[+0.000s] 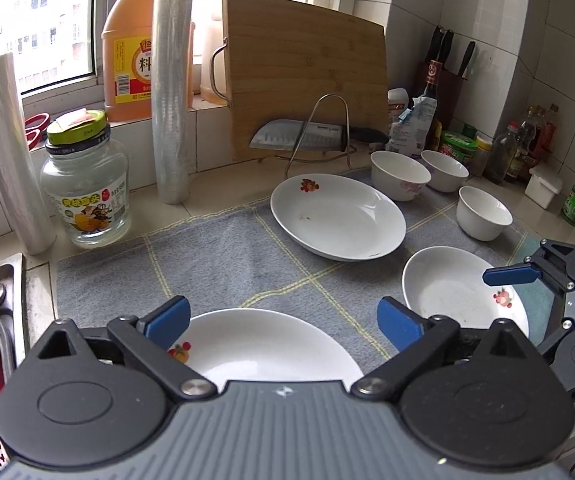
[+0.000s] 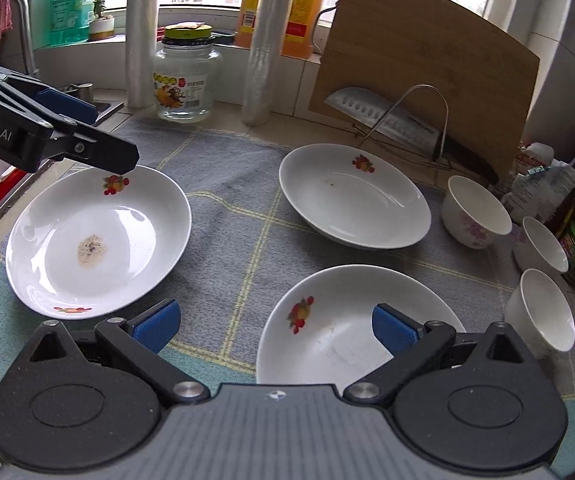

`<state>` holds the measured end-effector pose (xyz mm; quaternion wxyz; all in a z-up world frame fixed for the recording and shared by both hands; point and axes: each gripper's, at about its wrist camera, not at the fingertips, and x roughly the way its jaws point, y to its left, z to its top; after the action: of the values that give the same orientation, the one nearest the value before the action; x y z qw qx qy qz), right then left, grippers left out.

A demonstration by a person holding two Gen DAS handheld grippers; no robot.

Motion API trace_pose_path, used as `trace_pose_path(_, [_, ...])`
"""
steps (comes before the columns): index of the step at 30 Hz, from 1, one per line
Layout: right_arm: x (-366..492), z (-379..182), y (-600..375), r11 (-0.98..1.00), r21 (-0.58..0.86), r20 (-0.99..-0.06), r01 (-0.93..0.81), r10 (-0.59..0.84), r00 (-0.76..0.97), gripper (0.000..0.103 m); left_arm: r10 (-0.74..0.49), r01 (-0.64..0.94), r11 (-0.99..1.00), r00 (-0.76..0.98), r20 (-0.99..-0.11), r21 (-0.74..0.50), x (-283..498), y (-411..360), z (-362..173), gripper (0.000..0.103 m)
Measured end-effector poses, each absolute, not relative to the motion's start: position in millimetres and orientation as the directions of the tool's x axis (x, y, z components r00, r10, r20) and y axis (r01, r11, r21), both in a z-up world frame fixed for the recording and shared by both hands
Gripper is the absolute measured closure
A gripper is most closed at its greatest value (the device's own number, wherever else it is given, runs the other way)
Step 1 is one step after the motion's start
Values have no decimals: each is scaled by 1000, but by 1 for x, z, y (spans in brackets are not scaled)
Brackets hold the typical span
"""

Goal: Organize plates and bowls
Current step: 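Carry the held plate with the left tool toward the other white plates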

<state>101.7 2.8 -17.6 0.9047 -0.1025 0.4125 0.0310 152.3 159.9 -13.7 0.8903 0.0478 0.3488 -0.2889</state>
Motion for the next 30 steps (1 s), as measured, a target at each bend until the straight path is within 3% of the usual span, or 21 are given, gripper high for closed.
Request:
trace_pose_path(11, [69,-24,-66,976,-141,-744,-165,5,668,0,-450,517,848,585,-675,-117,124,85,-21,4])
trace_pose_path(30, [29,-54,-172,932,-12,-781,-362,218,586,0,-340,448,891,539,-770,-80,78,-12,-38,4])
